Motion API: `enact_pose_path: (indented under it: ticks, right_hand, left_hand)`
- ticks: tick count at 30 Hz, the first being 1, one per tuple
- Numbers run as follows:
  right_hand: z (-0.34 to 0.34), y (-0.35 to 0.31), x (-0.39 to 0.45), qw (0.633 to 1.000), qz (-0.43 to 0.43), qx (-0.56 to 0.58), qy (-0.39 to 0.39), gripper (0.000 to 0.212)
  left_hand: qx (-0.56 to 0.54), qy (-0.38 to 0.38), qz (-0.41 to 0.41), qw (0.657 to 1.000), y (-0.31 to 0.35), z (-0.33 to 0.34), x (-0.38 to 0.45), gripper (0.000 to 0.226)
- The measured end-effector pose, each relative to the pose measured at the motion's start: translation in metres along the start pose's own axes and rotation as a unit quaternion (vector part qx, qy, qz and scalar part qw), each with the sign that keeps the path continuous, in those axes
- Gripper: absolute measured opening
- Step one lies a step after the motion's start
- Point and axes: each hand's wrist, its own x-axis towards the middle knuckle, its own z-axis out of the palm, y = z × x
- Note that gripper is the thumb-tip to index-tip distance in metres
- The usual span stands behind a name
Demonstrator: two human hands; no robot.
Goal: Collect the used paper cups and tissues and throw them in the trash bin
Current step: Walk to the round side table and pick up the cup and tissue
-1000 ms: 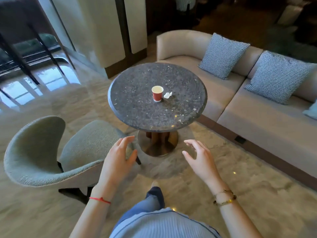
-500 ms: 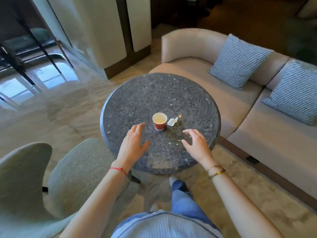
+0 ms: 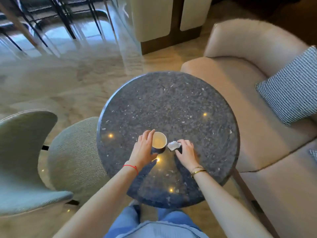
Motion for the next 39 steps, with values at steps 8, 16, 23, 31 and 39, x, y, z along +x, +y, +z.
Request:
enact_pose_path:
  ticks: [8,16,23,31,39]
  right_hand:
    - [0.007,0.015,0.035,0.996,-0.062,-0.047,-0.049,0.021]
    - [-0.001,0.016,0.044,0.995,-0.085,-0.029,-0.051,0.007]
    - [-0.009,-0.016,0.008,0.985,-0.156,0.056,-0.049,0.008]
    - [0.016,-0.095,-0.067,0.941,-0.308,0.073,-0.119,0.013]
    - [0.094,-0.199,-0.201,0.864,-0.460,0.052,-0.198,0.011]
  left_hand:
    - [0.024,-0.007,-0.052,0.998,0.014,0.015,0.025,0.094]
    - [-0.085,0.090,-0.084,0.989,0.016,0.017,0.004,0.078]
    - [-0.154,0.210,-0.154,0.953,-0.002,0.013,-0.082,0.074]
    - [-0.186,0.349,-0.256,0.882,-0.037,0.007,-0.237,0.078]
    - [-0.199,0.464,-0.415,0.757,-0.059,0.034,-0.444,0.076]
